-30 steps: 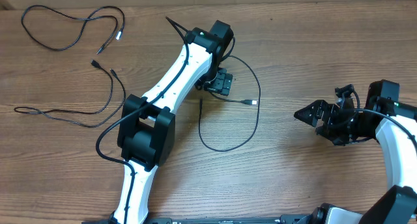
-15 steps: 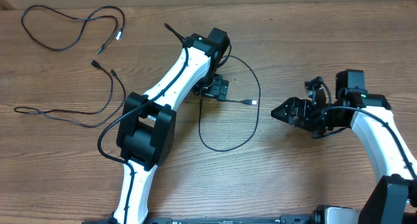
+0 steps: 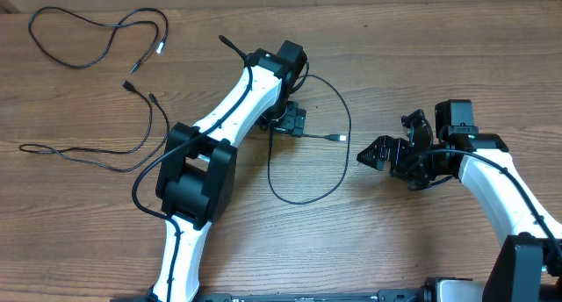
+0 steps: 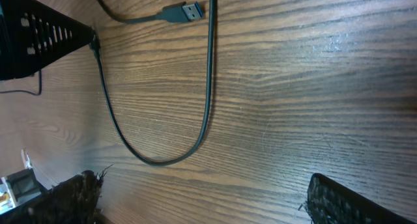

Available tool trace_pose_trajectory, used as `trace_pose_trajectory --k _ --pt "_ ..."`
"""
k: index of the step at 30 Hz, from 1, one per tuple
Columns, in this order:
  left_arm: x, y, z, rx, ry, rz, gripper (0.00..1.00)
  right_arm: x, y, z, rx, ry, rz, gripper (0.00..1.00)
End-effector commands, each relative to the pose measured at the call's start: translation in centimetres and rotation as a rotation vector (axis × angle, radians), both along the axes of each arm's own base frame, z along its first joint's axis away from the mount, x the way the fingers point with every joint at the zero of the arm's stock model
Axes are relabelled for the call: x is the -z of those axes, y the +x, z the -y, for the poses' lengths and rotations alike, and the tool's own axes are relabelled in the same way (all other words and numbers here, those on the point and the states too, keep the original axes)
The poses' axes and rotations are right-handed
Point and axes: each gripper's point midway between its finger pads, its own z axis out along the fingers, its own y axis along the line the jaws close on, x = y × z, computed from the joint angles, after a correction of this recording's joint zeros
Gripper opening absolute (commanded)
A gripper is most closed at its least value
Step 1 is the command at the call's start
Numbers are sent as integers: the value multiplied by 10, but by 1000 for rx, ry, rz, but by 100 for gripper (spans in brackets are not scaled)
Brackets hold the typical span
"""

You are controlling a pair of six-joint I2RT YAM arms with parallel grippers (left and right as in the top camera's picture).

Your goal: Untangle cables

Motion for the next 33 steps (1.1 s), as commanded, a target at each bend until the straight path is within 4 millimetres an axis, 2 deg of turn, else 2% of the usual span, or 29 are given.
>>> trace_pose_trajectory --k 1,13,17,26,33 --pt "5 1 -3 -18 11 -1 100 1 1 -4 -5 10 8 100" --pt "5 1 -4 -18 12 -2 100 26 -12 -46 -54 33 9 100" --pt "5 2 -5 -20 16 0 100 36 -10 -52 -18 49 -15 100" --pt "5 9 -24 -61 21 -2 100 58 -5 -60 13 82 -81 100" --pt "18 9 -34 -52 73 17 100 69 2 -83 26 130 -102 100"
